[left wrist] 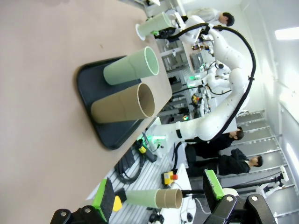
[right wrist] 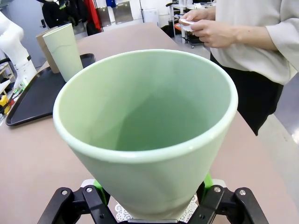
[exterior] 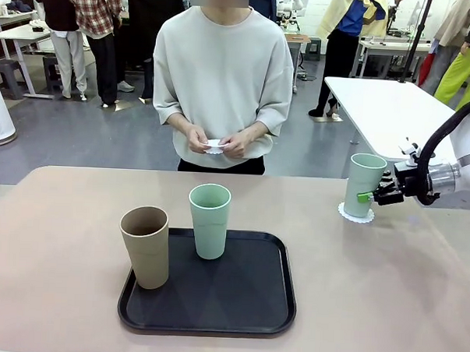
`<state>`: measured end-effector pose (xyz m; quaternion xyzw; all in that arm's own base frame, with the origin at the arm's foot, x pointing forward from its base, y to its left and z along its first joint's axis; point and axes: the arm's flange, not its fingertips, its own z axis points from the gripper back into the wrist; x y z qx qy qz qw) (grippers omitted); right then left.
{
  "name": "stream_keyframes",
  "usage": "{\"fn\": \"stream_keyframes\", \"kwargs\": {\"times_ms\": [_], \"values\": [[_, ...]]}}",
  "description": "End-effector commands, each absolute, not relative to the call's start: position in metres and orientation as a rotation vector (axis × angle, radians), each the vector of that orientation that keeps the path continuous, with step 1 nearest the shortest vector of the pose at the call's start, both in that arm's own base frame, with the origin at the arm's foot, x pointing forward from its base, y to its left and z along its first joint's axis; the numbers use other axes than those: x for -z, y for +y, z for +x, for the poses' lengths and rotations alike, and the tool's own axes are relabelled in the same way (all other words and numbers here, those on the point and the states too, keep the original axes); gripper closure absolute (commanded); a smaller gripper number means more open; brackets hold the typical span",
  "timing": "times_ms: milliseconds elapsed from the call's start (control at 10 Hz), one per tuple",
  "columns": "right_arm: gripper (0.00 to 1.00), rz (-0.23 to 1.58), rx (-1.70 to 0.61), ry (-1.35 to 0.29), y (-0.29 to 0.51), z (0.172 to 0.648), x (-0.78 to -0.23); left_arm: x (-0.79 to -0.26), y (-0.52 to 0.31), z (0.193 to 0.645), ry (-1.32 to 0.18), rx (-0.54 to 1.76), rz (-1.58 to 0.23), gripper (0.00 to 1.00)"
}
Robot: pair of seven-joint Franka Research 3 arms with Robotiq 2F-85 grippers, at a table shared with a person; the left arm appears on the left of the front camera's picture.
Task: Place coasters on the table and set cups on them.
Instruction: Pick up one Reusable plastic cup and place it on a coaster set by the human.
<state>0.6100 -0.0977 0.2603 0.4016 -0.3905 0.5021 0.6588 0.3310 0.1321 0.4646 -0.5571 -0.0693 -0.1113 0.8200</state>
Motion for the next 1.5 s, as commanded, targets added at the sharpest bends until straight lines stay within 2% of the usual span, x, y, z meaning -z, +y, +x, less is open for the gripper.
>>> {"fn": "stream_keyframes", "kwargs": {"times_ms": [0,100,500,1000,1200,1400], "values": [[0.08,0.899,-1.147,-0.814,-0.098,0.615,-0.259,-0.466,0.134,0.33,-0.154,0.24,-1.199,0.0],[0.0,0.903,-1.156,-0.808,-0.097,0.613,-0.26,-0.466,0.134,0.33,-0.154,0.24,-1.199,0.0],[0.0,0.809,-1.201,-0.77,-0.11,0.611,-0.287,-0.466,0.134,0.33,-0.154,0.24,-1.199,0.0],[0.0,0.459,-1.155,-0.612,-0.141,0.627,-0.341,-0.466,0.134,0.33,-0.154,0.24,-1.199,0.0],[0.0,0.339,-1.199,-0.594,-0.115,0.601,-0.381,-0.466,0.134,0.33,-0.154,0.24,-1.199,0.0],[0.0,0.295,-1.243,-0.591,-0.061,0.547,-0.425,-0.466,0.134,0.33,-0.154,0.24,-1.199,0.0]]}}
